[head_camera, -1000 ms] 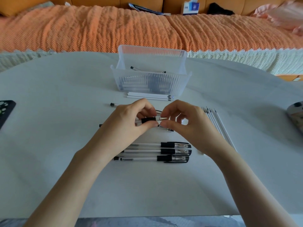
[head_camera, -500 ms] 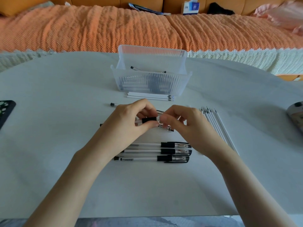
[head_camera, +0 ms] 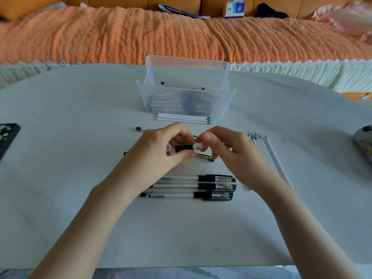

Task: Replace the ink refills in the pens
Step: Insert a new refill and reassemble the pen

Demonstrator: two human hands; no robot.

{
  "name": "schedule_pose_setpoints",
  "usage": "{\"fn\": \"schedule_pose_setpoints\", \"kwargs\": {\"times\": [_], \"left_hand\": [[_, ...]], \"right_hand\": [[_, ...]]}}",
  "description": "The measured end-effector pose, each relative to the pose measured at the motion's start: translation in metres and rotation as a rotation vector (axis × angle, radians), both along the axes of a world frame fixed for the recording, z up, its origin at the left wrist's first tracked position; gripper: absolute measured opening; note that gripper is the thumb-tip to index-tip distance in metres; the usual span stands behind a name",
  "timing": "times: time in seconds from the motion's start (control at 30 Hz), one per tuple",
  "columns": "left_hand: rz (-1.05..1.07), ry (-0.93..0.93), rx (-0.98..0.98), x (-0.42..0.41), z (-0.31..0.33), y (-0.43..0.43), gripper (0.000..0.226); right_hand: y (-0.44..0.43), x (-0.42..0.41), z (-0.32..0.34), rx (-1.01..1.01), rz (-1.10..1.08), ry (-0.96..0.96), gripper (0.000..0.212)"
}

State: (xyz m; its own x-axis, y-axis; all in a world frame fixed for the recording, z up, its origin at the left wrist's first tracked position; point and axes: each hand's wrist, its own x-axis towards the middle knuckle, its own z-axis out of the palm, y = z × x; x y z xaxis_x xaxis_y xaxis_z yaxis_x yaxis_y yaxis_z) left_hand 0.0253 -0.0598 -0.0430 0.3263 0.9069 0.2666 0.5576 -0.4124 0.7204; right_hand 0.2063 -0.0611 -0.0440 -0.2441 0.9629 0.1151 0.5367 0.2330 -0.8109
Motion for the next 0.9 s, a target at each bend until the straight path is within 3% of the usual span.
{"fn": "schedule_pose_setpoints", "kwargs": {"times": [0.17, 0.33, 0.57, 0.73, 0.9], "left_hand": [[-0.016, -0.001, -0.004, 0.0002, 0.0008, 0.0005, 0.017], [-0.014, -0.007, -0.014, 0.0002, -0.0006, -0.0002, 0.018], [-0.016, -0.003, -0.008, -0.0003, 0.0001, 0.0007, 0.017], [-0.012, -0.004, -0.006, -0.0004, 0.0004, 0.0008, 0.017], [-0.008, 0.005, 0.003, -0.0008, 0.0002, 0.0002, 0.017]], "right_hand": [[-0.0002, 0.0009, -0.0014, -0.011, 0.032, 0.012, 0.006], [-0.0010, -0.0001, -0.0008, -0.005, -0.008, -0.003, 0.032], [-0.0006, 0.0018, -0.0022, -0.008, 0.035, 0.006, 0.006], [-0.0006, 0.0001, -0.0017, -0.004, 0.013, -0.016, 0.027], [0.0002, 0.0026, -0.0014, 0.014, 0.041, 0.014, 0.011]]}}
